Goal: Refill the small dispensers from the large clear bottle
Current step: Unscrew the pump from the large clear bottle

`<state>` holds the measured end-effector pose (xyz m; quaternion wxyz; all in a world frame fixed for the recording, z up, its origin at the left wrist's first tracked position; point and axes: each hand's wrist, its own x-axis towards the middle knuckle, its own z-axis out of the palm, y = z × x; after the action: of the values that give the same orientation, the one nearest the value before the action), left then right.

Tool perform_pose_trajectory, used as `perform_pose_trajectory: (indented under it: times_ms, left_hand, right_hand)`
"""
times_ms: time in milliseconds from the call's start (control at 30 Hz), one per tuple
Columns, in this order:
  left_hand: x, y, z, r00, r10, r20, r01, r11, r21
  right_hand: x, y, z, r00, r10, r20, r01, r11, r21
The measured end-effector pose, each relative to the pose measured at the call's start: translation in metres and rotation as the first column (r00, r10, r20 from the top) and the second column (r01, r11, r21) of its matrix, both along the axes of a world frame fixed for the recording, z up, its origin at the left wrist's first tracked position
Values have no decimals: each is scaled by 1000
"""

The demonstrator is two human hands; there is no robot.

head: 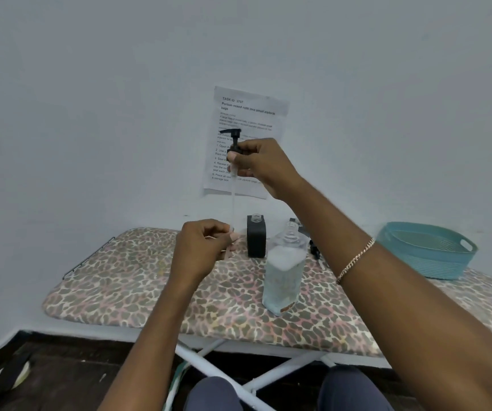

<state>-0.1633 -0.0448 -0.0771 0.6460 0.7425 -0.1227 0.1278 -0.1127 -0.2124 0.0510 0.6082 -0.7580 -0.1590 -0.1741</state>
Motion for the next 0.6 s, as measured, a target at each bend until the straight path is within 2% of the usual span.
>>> perform_pose_trajectory:
  times_ms: [167,333,467,600]
  left_hand:
    - [12,23,-6,987,45,-153,-33,996,78]
    - [26,29,-18,940,88,-329,-47,990,132]
    - [35,32,-31,883,75,-463,6,985,172]
    - [43,34,-42,852,121,-510,20,964,263]
  right_hand:
    - [41,36,-13,975,-69,-211,47,993,-108]
    - [68,62,-40,915,-138,-379,88,985,-147]
    - [91,73,-80,851,-237,-468,123,957,-261]
    - [107,80,-116,806,-253,-535,89,946,-313]
